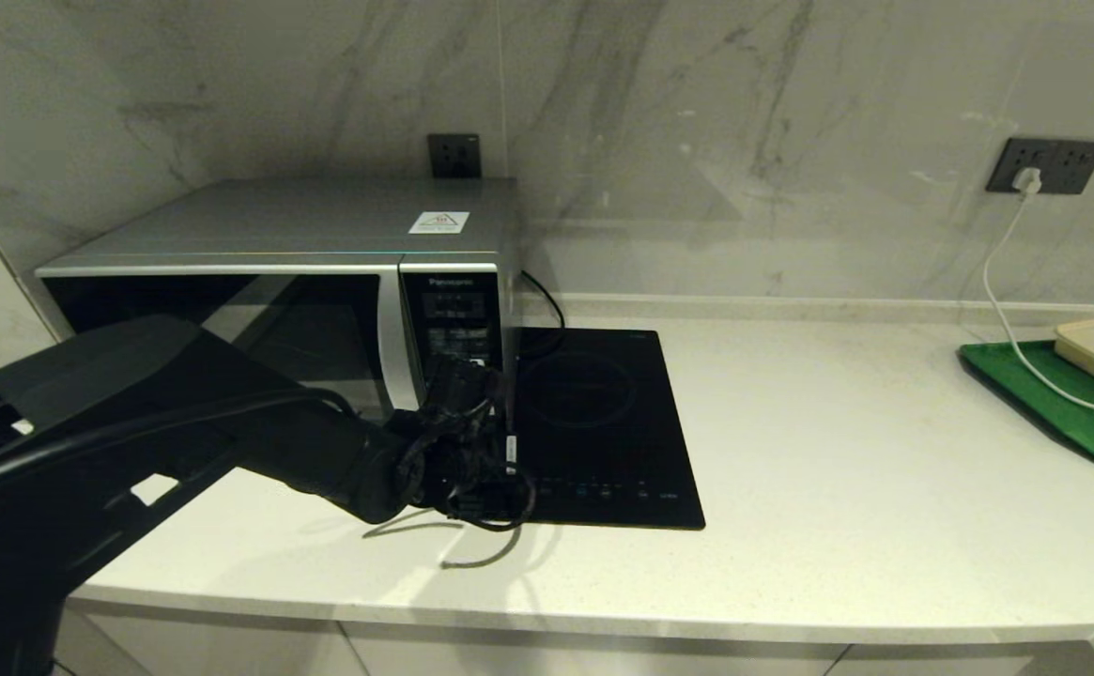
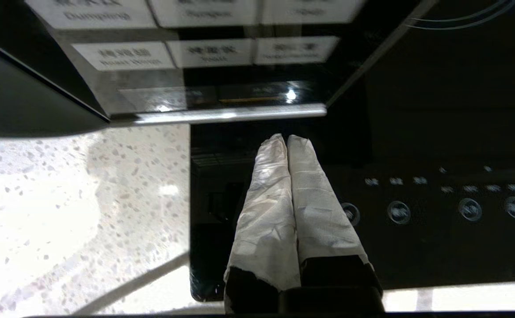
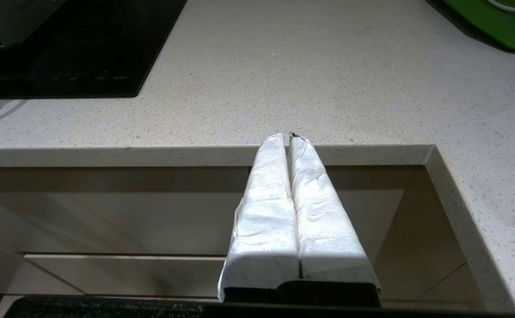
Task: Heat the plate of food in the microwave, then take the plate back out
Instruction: Open the microwave oven
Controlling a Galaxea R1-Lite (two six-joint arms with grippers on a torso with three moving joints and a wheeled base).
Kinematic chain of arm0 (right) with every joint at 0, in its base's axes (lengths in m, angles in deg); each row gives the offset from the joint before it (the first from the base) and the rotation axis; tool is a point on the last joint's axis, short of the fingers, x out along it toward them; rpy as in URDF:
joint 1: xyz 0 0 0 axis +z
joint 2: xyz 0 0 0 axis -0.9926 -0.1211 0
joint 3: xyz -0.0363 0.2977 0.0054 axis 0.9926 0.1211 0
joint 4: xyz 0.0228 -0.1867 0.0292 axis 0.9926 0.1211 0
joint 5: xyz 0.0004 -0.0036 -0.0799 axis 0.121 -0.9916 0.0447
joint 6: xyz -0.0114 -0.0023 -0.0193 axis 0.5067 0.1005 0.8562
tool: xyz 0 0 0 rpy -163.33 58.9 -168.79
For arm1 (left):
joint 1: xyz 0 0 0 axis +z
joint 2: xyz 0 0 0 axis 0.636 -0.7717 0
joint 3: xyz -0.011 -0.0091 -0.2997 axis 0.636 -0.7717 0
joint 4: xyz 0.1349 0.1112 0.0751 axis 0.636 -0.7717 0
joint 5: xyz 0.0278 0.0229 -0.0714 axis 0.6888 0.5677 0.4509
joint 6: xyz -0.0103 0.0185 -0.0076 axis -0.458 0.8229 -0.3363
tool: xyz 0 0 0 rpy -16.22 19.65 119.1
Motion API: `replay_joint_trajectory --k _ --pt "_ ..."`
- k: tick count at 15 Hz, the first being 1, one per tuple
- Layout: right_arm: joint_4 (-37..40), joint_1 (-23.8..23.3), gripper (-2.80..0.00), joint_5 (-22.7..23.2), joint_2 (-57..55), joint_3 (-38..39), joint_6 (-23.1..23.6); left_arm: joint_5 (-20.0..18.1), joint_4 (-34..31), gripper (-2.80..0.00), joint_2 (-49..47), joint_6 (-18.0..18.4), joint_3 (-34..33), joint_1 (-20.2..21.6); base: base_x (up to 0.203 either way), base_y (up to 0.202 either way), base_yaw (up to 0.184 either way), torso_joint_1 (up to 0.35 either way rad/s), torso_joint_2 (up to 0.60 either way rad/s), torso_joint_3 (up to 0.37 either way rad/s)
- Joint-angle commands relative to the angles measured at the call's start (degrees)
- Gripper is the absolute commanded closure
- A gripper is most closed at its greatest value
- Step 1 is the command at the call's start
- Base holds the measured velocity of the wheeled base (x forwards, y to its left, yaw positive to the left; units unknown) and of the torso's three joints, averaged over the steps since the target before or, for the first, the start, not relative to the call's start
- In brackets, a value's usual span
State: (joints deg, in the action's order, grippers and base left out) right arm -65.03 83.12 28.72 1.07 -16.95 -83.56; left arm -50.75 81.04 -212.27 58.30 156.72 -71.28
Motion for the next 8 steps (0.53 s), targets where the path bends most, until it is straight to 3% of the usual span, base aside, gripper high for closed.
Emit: replay_joint_trajectory --k 1,8 --pt "0.0 0.0 0.00 0.0 0.0 0.0 -0.1 0.1 0.1 0.00 -0.4 -0.1 0.4 0.6 0.000 0.000 0.000 0.000 0.00 0.000" --pt "0.0 0.0 0.00 0.0 0.0 0.0 0.0 0.7 1.5 0.00 -0.6 0.0 1.4 1.0 0.000 0.000 0.000 0.000 0.00 0.000"
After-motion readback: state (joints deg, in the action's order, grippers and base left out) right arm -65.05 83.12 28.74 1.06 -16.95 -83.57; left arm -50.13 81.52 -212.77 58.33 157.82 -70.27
